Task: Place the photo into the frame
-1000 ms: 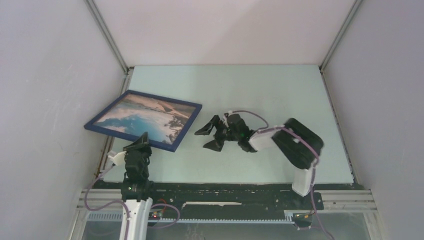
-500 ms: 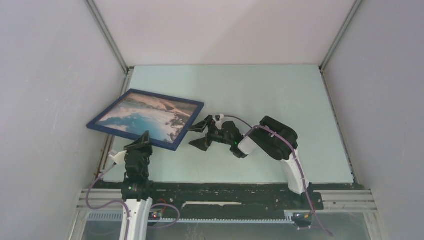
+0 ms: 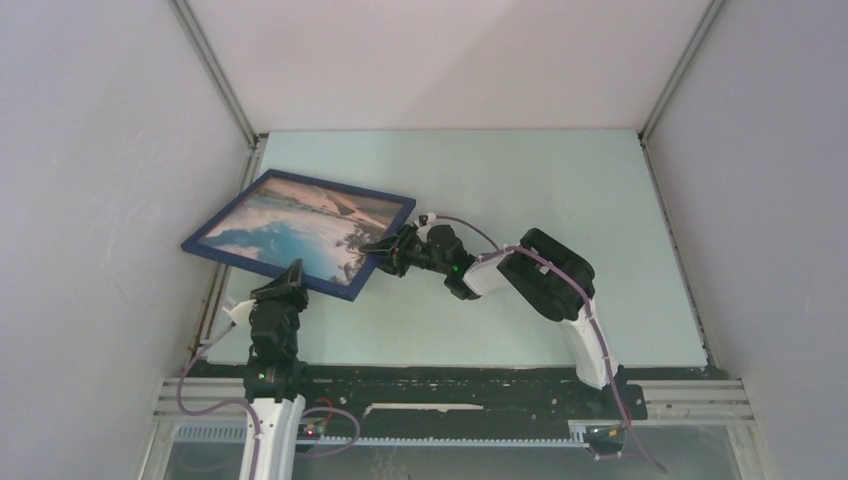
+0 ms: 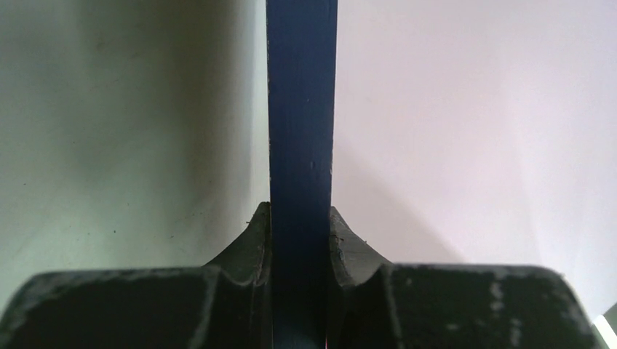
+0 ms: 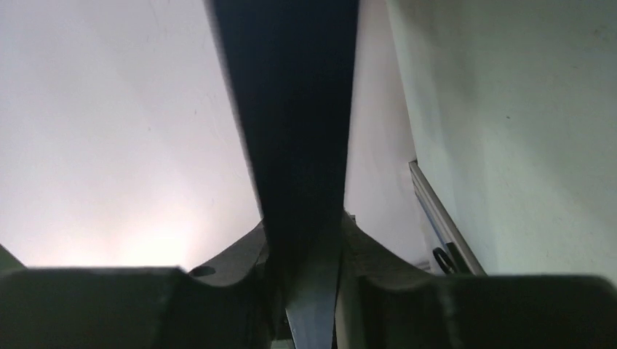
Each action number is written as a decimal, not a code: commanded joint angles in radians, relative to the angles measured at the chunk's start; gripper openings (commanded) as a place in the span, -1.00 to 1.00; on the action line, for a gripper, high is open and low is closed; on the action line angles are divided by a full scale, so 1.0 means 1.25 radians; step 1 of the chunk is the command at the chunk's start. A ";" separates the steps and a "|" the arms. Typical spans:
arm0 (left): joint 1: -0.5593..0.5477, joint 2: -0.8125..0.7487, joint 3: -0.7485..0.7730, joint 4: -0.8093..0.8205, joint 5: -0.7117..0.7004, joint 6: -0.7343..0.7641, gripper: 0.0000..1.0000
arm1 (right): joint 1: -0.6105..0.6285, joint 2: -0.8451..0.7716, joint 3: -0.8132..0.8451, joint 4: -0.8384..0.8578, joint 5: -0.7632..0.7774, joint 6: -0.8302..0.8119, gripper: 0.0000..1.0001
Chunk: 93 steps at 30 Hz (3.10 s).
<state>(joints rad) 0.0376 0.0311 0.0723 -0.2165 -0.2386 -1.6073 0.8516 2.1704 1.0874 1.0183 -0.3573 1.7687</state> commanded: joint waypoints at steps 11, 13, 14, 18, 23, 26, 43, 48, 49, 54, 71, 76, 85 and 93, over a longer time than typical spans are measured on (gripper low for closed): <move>-0.006 -0.031 0.293 -0.259 0.007 0.178 0.99 | -0.056 0.017 0.005 -0.043 -0.038 0.025 -1.00; -0.010 -0.010 0.373 -0.386 -0.022 0.212 1.00 | -0.086 0.021 0.002 -0.057 -0.095 -0.009 -1.00; -0.010 -0.004 0.408 -0.442 -0.033 0.242 1.00 | -0.107 0.023 -0.004 -0.056 -0.133 -0.024 -1.00; -0.010 0.017 0.533 -0.511 -0.063 0.448 1.00 | -0.160 0.029 -0.018 -0.052 -0.267 -0.102 -1.00; -0.010 0.042 0.710 -0.541 -0.094 0.645 1.00 | -0.209 0.001 -0.058 -0.107 -0.360 -0.248 -1.00; -0.022 0.061 0.806 -0.512 -0.130 0.741 0.98 | -0.214 -0.024 -0.055 -0.217 -0.389 -0.371 -1.00; -0.105 0.098 0.886 -0.409 -0.130 0.893 0.92 | -0.110 -0.071 0.003 -0.421 -0.388 -0.543 -1.00; -0.116 0.100 0.878 -0.400 -0.133 0.898 0.93 | -0.129 -0.126 -0.028 -0.488 -0.399 -0.604 -1.00; -0.118 0.101 0.875 -0.399 -0.132 0.897 0.94 | -0.136 -0.132 -0.030 -0.502 -0.398 -0.615 -1.00; -0.126 0.105 0.854 -0.388 -0.124 0.887 0.94 | -0.157 -0.103 -0.014 -0.526 -0.459 -0.645 -1.00; -0.150 0.115 0.783 -0.320 -0.108 0.867 0.96 | -0.137 -0.228 0.062 -1.043 -0.147 -0.875 0.51; -0.172 0.124 0.769 -0.284 -0.111 0.880 0.98 | -0.136 -0.298 0.063 -1.172 0.014 -0.928 0.69; -0.194 0.184 0.749 -0.205 -0.087 0.892 1.00 | -0.152 -0.551 0.075 -1.348 0.223 -0.989 0.99; -0.193 0.250 0.810 -0.157 0.011 0.938 1.00 | -0.192 -0.844 0.164 -1.492 0.342 -1.063 0.99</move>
<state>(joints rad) -0.1989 0.2974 1.0283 -0.4797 -0.3077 -0.4950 0.6273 1.2766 1.1957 -0.7185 -0.0696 0.5205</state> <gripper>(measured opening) 0.996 0.993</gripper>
